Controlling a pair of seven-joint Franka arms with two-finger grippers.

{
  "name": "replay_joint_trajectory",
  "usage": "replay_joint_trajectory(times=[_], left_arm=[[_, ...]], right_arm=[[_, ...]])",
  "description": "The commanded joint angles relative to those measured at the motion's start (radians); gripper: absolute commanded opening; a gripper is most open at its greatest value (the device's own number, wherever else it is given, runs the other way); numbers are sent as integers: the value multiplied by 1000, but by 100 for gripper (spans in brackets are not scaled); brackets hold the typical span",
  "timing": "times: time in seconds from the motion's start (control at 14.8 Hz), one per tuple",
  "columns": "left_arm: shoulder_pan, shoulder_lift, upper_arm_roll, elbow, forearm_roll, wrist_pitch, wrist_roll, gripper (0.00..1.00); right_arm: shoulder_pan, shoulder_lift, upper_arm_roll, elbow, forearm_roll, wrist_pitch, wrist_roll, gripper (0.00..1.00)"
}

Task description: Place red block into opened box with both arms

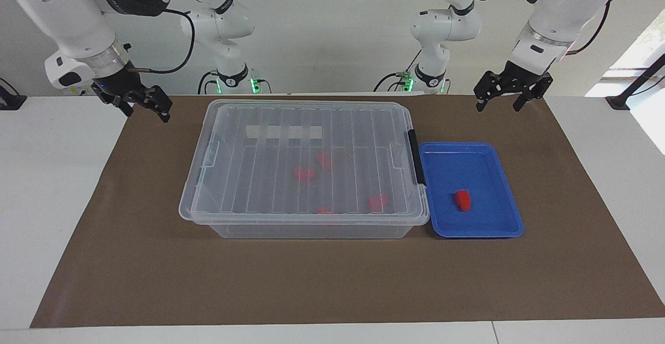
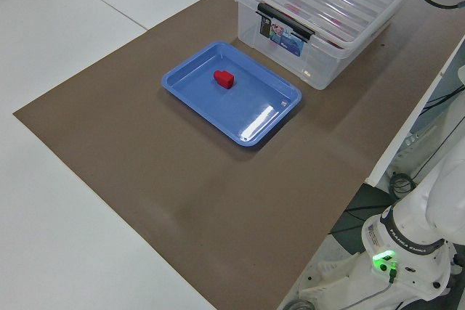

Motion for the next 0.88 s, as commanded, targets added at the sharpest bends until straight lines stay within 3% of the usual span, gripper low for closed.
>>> replay_joint_trajectory(times=[0.0,0.81], left_arm=[[8,-22,-3,-23,9,-5,5,100],[6,-22,-3,-23,9,-5,5,100]], right_arm=[[-8,8,4,15,2,-4,-20,100],[4,-23,18,2,13,-2,-41,100]])
